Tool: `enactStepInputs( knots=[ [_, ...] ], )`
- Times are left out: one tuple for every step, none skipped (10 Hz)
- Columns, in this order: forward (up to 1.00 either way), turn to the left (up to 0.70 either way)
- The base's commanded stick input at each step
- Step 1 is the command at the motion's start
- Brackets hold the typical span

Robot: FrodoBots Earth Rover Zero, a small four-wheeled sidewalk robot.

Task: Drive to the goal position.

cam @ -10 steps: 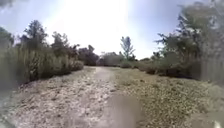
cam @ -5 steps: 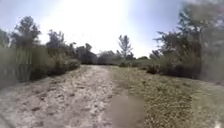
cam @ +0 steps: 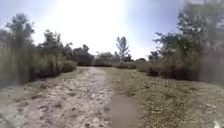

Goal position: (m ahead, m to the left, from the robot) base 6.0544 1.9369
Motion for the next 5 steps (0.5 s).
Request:
enactStepInputs(
  knots=[
    [0.7,0.35],
    [0.7,0.35],
    [0.7,0.35],
    [0.7,0.28],
    [0.7,0.0]
  ],
)
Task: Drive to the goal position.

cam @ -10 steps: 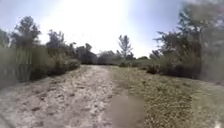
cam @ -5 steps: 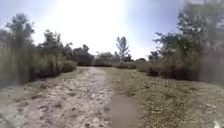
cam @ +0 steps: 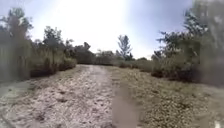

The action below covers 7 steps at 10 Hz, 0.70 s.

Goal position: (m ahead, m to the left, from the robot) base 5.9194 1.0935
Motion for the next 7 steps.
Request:
enactStepInputs(
  knots=[
    [0.7,0.0],
    [0.7,0.0],
    [0.7,0.0],
    [0.7,0.0],
    [0.7,0.0],
    [0.7,0.0],
    [0.7,0.0]
  ],
)
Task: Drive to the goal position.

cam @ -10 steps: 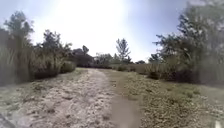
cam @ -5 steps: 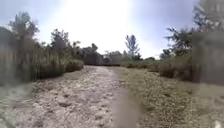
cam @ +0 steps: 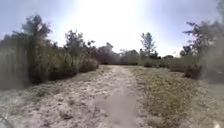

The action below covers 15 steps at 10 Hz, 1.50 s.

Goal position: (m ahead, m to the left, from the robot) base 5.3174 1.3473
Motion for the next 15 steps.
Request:
enactStepInputs(
  knots=[
    [0.7,0.0],
    [0.7,0.0],
    [0.7,0.0],
    [0.7,0.0],
    [0.7,0.0],
    [0.7,0.0],
    [0.7,0.0],
    [0.7,0.0],
    [0.7,0.0],
    [0.7,0.0],
    [0.7,0.0],
    [0.7,0.0],
    [0.7,0.0],
    [0.7,0.0],
    [0.7,0.0]
  ],
)
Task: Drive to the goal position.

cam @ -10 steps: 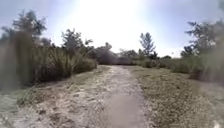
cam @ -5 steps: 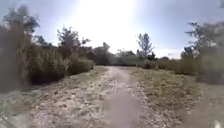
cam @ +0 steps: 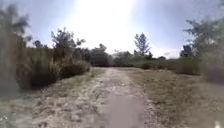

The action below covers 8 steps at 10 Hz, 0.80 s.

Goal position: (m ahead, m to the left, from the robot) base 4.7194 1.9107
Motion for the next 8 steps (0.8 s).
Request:
enactStepInputs(
  knots=[
    [0.7,0.0],
    [0.7,0.0],
    [0.7,0.0],
    [0.7,0.0],
    [0.7,0.0],
    [0.7,0.0],
    [0.7,0.0],
    [0.7,0.0]
  ],
)
